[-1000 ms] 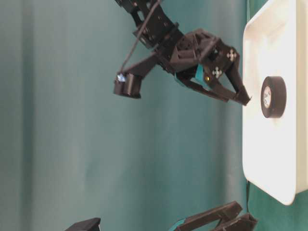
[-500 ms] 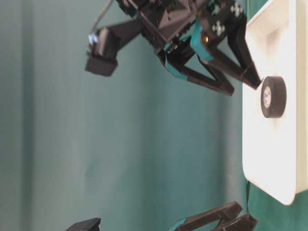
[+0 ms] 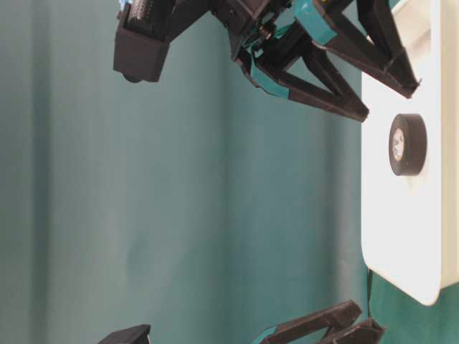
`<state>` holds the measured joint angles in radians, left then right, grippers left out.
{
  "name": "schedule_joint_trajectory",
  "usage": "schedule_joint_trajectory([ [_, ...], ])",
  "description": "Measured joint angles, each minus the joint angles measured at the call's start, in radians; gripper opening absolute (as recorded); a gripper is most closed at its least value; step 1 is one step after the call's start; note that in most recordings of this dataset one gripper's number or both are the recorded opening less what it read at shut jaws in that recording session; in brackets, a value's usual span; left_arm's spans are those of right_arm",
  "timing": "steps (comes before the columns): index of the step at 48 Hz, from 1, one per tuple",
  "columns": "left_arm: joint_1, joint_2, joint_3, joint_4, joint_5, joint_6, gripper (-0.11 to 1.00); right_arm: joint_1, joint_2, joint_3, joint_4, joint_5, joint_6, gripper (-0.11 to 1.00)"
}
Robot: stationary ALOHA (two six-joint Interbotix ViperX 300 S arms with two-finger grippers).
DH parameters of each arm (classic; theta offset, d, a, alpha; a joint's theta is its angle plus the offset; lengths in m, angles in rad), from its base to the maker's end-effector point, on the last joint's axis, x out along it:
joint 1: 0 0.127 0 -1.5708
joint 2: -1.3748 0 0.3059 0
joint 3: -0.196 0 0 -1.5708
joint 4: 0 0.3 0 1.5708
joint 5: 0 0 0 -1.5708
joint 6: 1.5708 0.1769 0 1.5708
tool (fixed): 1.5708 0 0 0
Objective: Put the tape alternately from left to right into the white case.
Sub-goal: 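Move the left gripper to the blue tape roll and grasp it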
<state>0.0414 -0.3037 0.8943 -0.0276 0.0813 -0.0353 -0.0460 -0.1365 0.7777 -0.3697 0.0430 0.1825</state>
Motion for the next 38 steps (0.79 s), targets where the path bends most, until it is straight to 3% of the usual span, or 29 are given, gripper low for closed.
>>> schedule_joint_trajectory([
  [14, -0.029, 0.000, 0.000, 0.000, 0.021, 0.000, 0.73, 0.000, 0.000, 0.000, 0.000, -0.008, -0.002, 0.78],
  [38, -0.184, -0.008, 0.020, 0.000, 0.144, 0.002, 0.73, 0.000, 0.000, 0.000, 0.000, -0.008, 0.000, 0.78],
])
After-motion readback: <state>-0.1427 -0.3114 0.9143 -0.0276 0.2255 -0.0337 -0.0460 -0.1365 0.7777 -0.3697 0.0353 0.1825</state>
